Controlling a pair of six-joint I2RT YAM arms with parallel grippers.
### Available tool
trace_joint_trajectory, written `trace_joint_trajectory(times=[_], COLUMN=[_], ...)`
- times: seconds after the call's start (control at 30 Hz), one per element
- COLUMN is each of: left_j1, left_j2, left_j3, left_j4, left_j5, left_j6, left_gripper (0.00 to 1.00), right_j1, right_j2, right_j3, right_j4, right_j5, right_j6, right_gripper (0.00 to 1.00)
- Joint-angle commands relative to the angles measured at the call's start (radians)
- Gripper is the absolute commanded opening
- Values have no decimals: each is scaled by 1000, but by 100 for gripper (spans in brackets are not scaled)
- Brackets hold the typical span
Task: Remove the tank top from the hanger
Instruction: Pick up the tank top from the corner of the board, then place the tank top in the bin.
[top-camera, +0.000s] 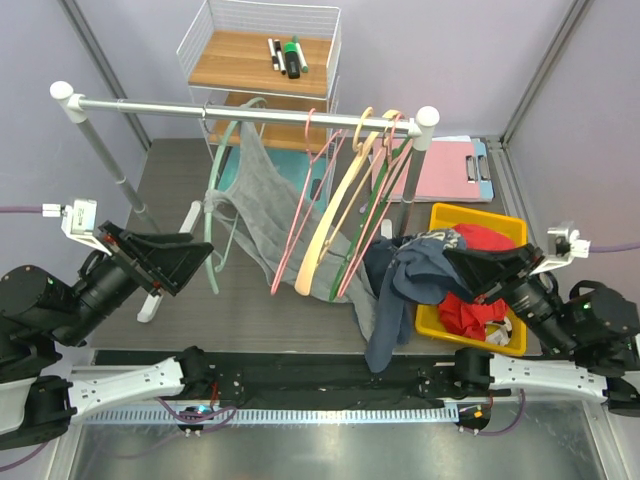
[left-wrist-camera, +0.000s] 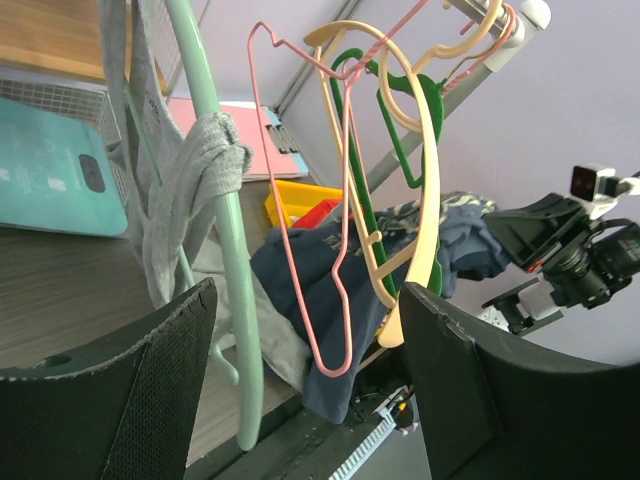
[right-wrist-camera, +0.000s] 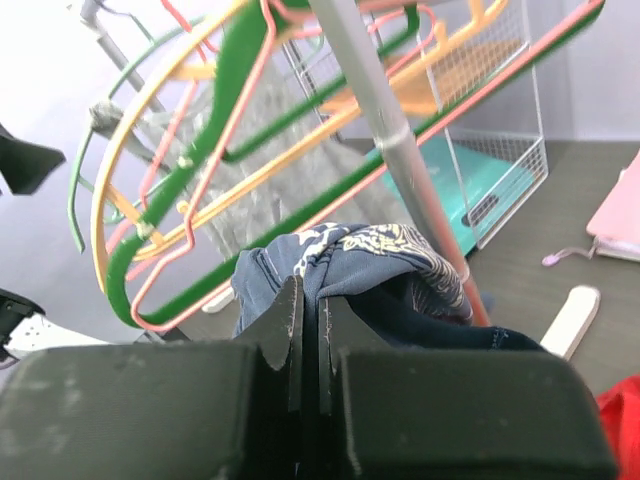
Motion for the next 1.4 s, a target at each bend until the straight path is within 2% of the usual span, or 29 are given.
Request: trace_joint_trajectory(times=[0.0,0.27,0.4,0.57,0.77,1.03,1.13,1.27,1.37], left_j1=[2,2,2,2,2,2,2,2,2], left_j2=[-11,-23,-28,-30,-33,-19,-19,-19,-7], left_j3=[0,-3,-12,-23,-28,-18,-29,-46,-44], left_j4=[-4,-21,-19,-19,-19,-21,-16,-1,-1], left_j5=[-21,-24,-24,-18,-19,-18,-18,-14,-5], left_j6=[13,1,-5,-13,-18,-21,-27,-31,-36], left_gripper=[73,73,73,73,73,73,74,74,74], right_j1=[3,4,4,4,4,6,9,18,18], right_j2=[84,196,312,450,476,550,526,470,450], right_j3=[148,415,554,645,685,821,749,515,408], right_j4=[34,-12,-15,28,228,282,285,287,287], right_j5=[18,212,366,541,620,668,679,708,717], right_j6=[-108,-309,-467,-623,-873,-1053,-1033,-918,-843], right_gripper=[1,1,1,1,1,1,1,1,1])
